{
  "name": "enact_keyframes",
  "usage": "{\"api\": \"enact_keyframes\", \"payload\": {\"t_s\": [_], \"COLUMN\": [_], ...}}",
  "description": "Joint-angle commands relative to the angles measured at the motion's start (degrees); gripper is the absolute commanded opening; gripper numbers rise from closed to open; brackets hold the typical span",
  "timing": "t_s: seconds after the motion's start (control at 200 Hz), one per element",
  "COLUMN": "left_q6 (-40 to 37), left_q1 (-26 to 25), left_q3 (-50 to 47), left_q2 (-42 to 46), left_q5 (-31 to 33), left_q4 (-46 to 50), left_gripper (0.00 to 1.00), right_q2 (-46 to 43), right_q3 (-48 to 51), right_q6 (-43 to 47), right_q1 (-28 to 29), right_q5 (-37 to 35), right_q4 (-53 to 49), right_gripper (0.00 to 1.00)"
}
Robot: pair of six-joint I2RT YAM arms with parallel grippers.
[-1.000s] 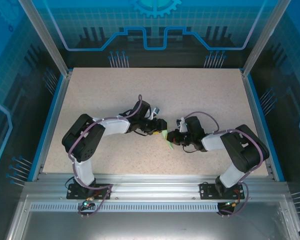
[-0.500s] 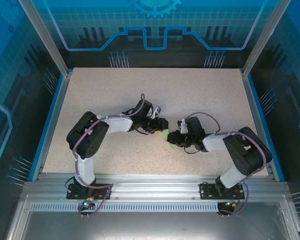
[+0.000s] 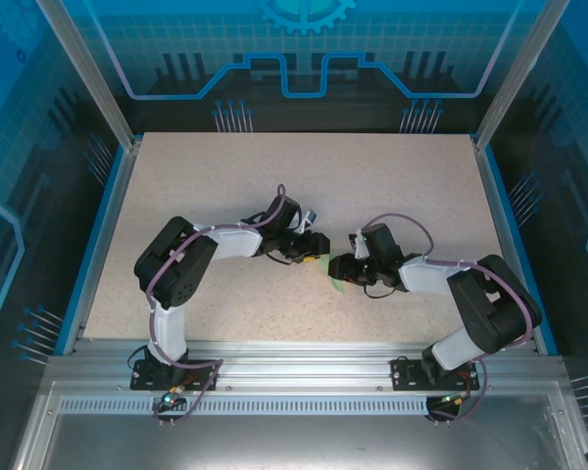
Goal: Fold a paper plane with a square sheet of paper (pick it up from the middle)
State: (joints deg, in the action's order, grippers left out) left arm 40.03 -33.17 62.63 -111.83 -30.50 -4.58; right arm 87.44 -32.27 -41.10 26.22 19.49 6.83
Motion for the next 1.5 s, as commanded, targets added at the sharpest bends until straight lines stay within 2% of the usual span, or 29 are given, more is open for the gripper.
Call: {"api": "enact_keyframes", "payload": {"t_s": [0.0,0.28,0.535,0.655,0.86,1.115,1.205,1.495], "left_q6": [-1.5,-1.4,-1.0,-0.9,-1.0,-1.0,-0.9,-0.8], "left_q1": [-0.2,-0.2,-0.2,-0.2,-0.2,-0.2,-0.2,-0.2], "left_q3": [1.7,2.1,2.3,2.4,2.4,2.5,2.6,2.7], "left_q2": [-0.9,-1.0,-1.0,-1.0,-1.0,-1.1,-1.1,-1.0], "left_q5": [-0.9,-1.0,-0.9,-0.9,-0.9,-1.0,-1.0,-1.1], "left_q4": [1.3,1.7,1.8,1.9,2.1,2.3,2.2,2.2], "left_gripper": [0.51,0.5,0.5,0.49,0.49,0.49,0.49,0.49], "right_q2": [-0.1,0.0,-5.7,-5.7,-2.5,0.1,0.5,1.6], "right_q3": [-1.7,-2.8,-3.7,-4.2,-6.4,-7.5,-7.5,-7.7], "right_q6": [2.8,4.6,9.4,11.9,12.8,12.9,12.9,12.7], "right_q1": [-0.1,0.3,2.9,4.6,7.2,7.7,7.7,7.9], "right_q5": [-0.5,-0.4,-7.3,-7.8,-9.4,-11.1,-11.0,-12.7], "right_q4": [-3.9,-6.2,-11.5,-12.6,-13.4,-13.9,-14.0,-14.6], "right_gripper": [0.46,0.42,0.45,0.44,0.41,0.36,0.29,0.25]}}
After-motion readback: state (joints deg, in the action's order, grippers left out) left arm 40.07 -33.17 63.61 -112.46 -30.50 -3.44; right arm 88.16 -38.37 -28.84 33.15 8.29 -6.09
